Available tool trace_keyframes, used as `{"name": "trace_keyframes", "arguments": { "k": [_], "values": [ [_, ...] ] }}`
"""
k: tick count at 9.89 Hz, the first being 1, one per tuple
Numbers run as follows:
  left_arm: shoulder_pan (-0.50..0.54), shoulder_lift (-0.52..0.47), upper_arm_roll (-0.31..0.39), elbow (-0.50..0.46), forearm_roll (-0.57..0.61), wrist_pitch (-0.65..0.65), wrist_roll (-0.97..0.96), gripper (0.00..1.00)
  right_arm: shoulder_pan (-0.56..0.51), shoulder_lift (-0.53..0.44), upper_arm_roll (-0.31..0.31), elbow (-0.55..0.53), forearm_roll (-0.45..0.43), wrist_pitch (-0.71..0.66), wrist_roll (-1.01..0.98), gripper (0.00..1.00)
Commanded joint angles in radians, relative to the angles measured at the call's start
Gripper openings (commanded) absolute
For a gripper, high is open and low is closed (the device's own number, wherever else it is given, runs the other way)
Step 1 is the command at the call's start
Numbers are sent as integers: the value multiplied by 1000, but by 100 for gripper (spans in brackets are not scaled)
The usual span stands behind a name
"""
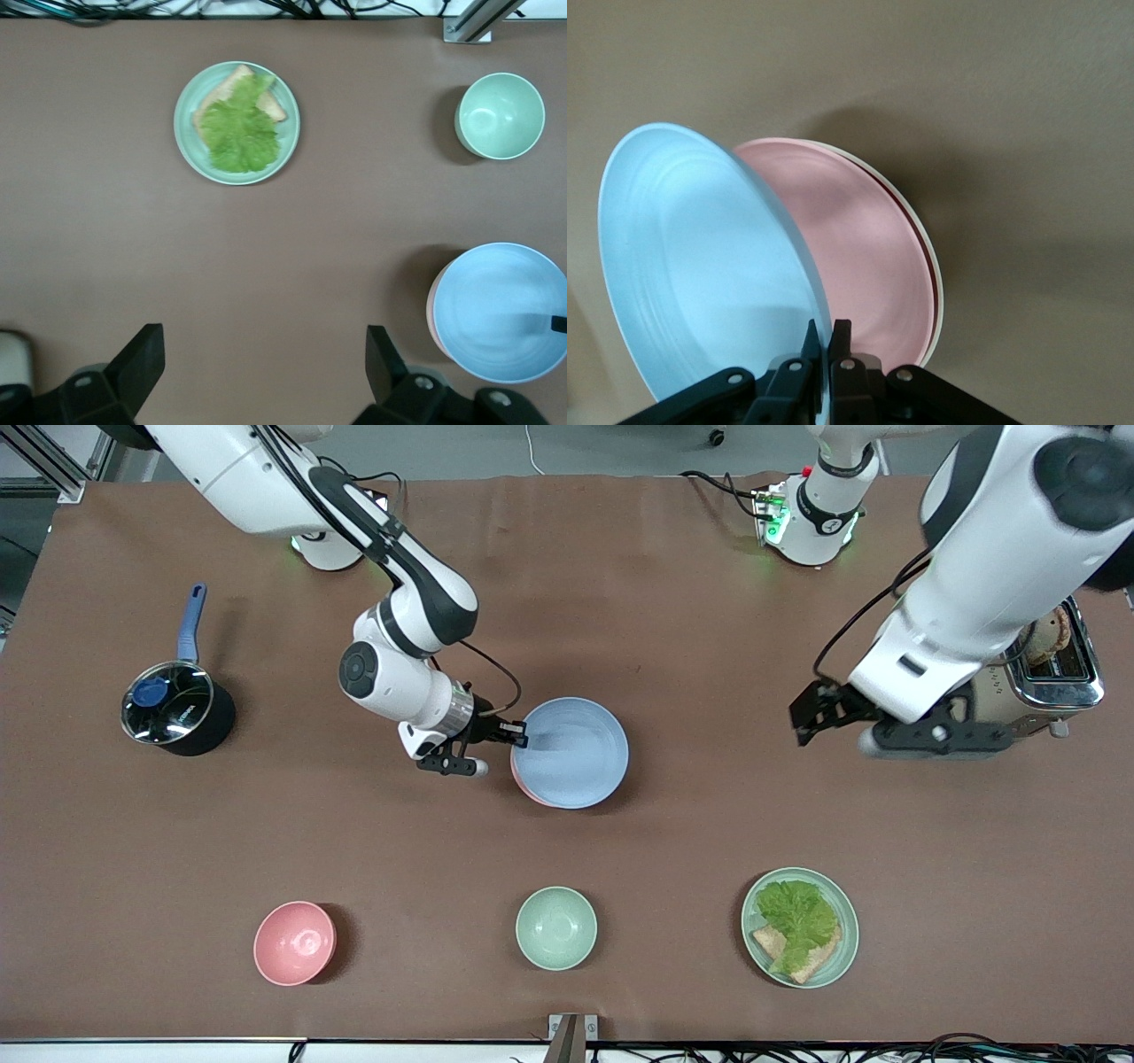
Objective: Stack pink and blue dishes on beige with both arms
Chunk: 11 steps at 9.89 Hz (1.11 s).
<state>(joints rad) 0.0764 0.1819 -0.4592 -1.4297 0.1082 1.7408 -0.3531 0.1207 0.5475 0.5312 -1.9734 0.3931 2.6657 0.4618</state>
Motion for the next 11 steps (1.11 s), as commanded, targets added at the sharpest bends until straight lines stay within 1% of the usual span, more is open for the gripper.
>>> {"name": "trace_keyframes", "arguments": {
  "k": [1,2,3,4,5,6,7,8,9,10,11],
  "values": [
    [28,-57,2,-29,16,-59,46,100,-6,-14,10,-50,-14,28,14,7],
    [32,-64,1,-26,13,-97,74,100,-4,-14,10,-54,-16,31,14,10],
    [52,-65,2,15,14,-145,83,100,-4,-11,10,-55,-16,31,14,16],
    [75,-64,-2,47,14,-196,88,100,-4,-3,10,-51,-16,31,14,29],
    [79,-65,1,49,13,-205,109,100,-6,2,10,-48,-17,31,11,45],
    [95,-77,1,49,7,-205,149,100,-13,0,10,-45,-17,28,6,66],
    [103,-99,4,46,-1,-207,192,100,-19,-15,6,-41,-19,20,5,83],
    [80,-137,61,22,-2,-207,235,100,-36,-74,-5,-44,-34,7,3,100],
    [27,-163,127,-16,-5,-207,255,100,-58,-127,-43,-42,-65,-56,3,100],
    [-42,-197,207,-52,-27,-217,266,100,-59,-197,-106,-42,-135,-143,4,100],
    [-90,-222,273,-84,-30,-227,270,100,-61,-269,-170,-44,-190,-235,8,100]
  ]
}}
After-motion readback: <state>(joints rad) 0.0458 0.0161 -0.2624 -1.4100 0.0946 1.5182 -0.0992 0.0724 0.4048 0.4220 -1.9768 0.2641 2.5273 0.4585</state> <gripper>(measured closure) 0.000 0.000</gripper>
